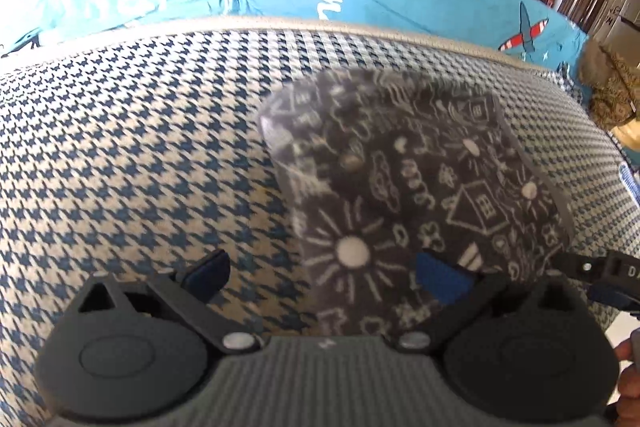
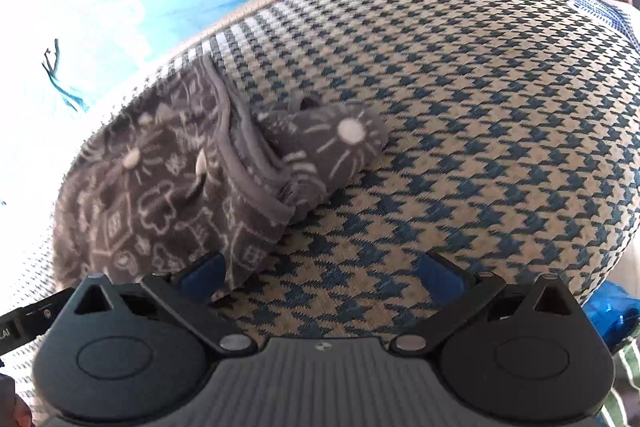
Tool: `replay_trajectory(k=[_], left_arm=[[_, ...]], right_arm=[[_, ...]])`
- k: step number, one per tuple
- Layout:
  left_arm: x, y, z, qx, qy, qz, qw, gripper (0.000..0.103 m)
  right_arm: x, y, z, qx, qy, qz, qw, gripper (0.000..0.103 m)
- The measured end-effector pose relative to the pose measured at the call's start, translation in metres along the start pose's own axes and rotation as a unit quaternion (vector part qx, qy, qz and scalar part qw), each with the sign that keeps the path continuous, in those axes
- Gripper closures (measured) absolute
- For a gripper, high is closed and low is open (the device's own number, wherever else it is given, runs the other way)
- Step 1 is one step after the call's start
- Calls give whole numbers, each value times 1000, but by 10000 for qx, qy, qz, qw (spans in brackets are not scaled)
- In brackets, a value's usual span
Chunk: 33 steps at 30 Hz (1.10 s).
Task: Fold clothes
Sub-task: 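Open the right gripper, release the jacket and withdraw both grippers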
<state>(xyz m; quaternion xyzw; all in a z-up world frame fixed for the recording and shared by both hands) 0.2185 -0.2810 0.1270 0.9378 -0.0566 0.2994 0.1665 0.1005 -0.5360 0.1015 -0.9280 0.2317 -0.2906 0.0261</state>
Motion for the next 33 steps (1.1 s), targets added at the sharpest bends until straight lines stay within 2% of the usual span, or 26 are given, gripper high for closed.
replay_trajectory(k=[8, 15, 21, 26, 33], left_arm=[[12, -9, 1, -51, -103, 96, 9999, 0], [18, -14, 13, -417, -236, -178, 9987, 0], [25, -16, 28, -533, -361, -230, 9977, 0], [30, -19, 38, -643, -445, -343, 9963, 0], [32, -19, 49, -691, -507, -432, 9954, 0]], right_arm=[[15, 32, -19, 151, 246, 65, 9996, 0], [29, 51, -12, 768, -99, 628, 9950, 0], [41, 55, -1, 661, -180, 612, 9958, 0], [44, 52, 14, 742, -339, 568, 9950, 0], [46, 47, 17, 802, -320, 630, 9943, 0]])
Point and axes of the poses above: each gripper's, at about its wrist camera, not at the fingertips, and z roughly the way its jaws point, y to its right, x to its top, the point moved 6 cm from there along z, roughly the way its jaws point, and after that the axes turned 6 degrees about -x, right-handed, at the moved point
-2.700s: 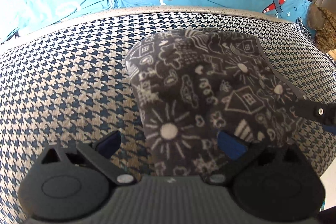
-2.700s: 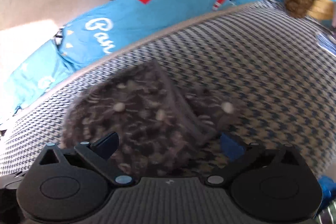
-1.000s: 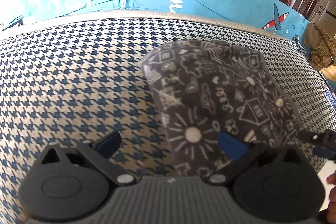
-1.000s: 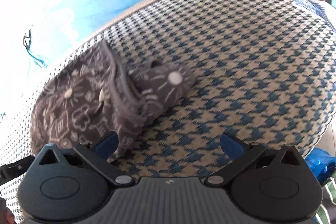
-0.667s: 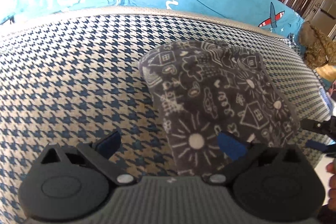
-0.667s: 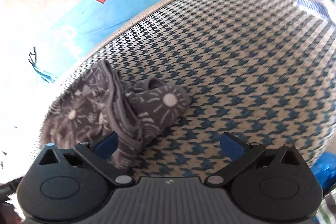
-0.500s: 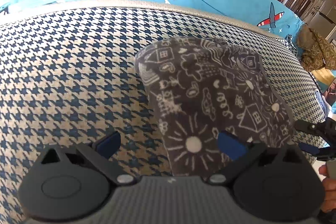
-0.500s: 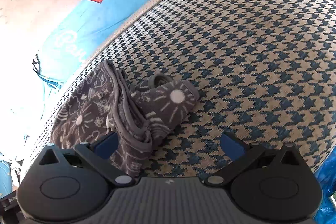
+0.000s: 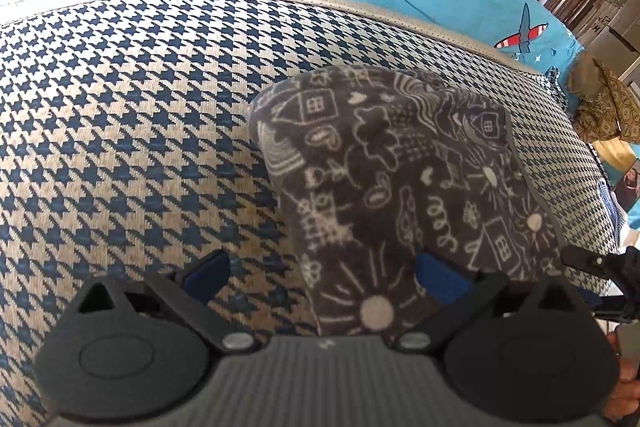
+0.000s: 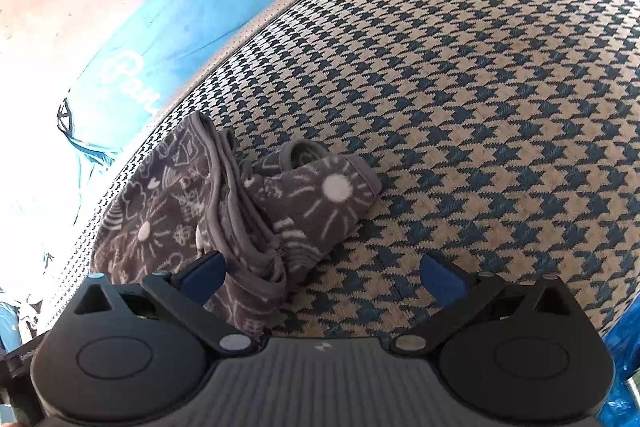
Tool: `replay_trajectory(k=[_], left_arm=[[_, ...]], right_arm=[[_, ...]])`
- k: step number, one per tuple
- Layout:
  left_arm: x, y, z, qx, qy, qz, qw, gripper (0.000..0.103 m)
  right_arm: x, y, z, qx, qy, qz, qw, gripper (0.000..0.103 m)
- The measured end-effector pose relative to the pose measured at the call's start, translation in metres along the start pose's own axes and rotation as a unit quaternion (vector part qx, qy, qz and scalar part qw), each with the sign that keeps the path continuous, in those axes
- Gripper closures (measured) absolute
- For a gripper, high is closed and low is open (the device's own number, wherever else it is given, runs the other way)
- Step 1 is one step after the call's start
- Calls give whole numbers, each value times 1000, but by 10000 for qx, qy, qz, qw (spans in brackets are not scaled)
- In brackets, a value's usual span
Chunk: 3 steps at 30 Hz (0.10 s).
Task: Fold clothes
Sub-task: 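Open the right gripper, release the jacket and withdraw both grippers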
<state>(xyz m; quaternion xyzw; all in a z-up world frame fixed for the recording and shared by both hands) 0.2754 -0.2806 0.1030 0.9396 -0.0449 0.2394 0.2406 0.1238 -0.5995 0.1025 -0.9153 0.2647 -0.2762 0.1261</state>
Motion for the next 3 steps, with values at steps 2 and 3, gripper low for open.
replay_trajectory(k=[2, 3], left_arm=[[0, 0, 3, -24, -13, -1, 10000, 0], [1, 1, 5, -20, -17, 3, 10000, 0]], right_arm=[[3, -3, 4, 15, -37, -37, 10000, 0], [4, -7, 6, 2, -42, -67, 10000, 0]])
Point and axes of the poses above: each gripper's, at about its wrist camera, not at the fingertips, and z roughly the way its jaws point, y to its right, x to its top, the point moved 6 cm from there along z, roughly the way its jaws point, and after that the axes turned 6 degrees about -x, right-handed, at the moved point
